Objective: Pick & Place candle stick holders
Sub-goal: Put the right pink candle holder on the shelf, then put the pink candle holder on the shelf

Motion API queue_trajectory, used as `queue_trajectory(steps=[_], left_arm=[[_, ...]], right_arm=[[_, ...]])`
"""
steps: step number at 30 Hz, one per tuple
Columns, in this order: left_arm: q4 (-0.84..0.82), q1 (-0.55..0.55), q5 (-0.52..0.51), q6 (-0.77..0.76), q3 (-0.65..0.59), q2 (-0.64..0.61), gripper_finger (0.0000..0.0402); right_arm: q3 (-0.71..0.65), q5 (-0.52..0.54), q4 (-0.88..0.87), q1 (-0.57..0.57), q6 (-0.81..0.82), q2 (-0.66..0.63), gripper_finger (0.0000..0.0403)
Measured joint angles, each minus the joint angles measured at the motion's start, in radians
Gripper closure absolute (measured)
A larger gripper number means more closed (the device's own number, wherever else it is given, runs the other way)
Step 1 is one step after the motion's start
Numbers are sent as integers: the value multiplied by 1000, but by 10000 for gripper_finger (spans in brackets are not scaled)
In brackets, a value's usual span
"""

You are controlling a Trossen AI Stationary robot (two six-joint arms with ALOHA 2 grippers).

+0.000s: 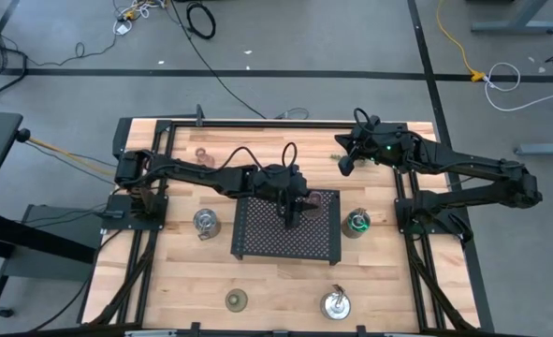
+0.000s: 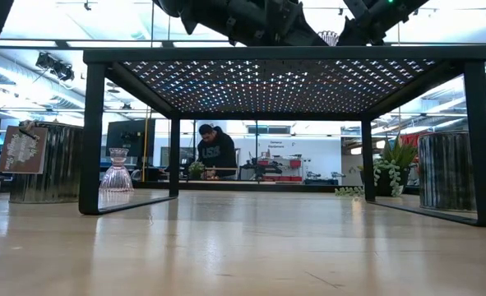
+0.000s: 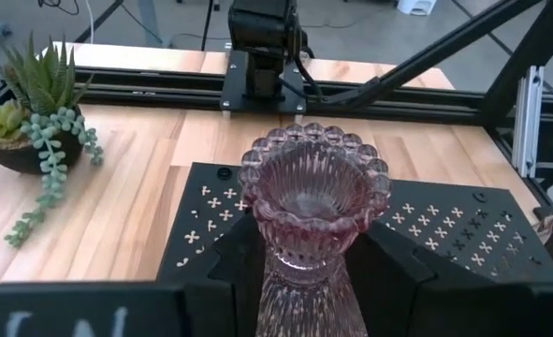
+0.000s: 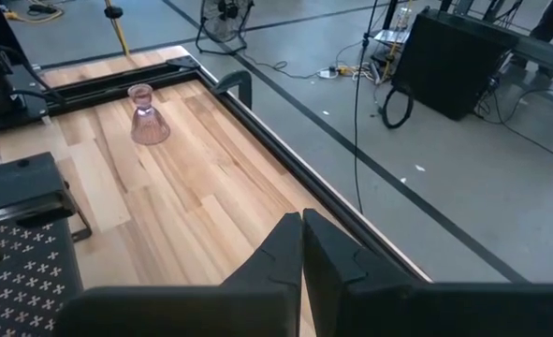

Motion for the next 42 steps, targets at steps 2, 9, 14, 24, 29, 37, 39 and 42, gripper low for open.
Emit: queue_trajectory(steps=[2,9,14,24,29,37,39,42], left_arm=[[-1,0,0,5,0,0,252],[11,-1,-19,7,0,0,208],[8,-2,-8,10,0,0,180],[-50,-6,1,76,-2,-75,168],[-261,-4,-109,96,-2,-174,168],[-617,1,-322,92,-1,-387,168],[-761,3,-392,44,-5,-440,168],[-879,9,-481,-46,-74,-530,168]], right_arm=[[0,0,-2,0,2,0,389],[0,0,-4,0,2,0,389],[0,1,-9,0,2,0,389],[0,1,-17,0,10,0,389],[0,1,-22,0,10,0,389],[0,0,-28,0,9,0,389],[0,0,-39,0,10,0,389],[0,1,-40,0,9,0,389]])
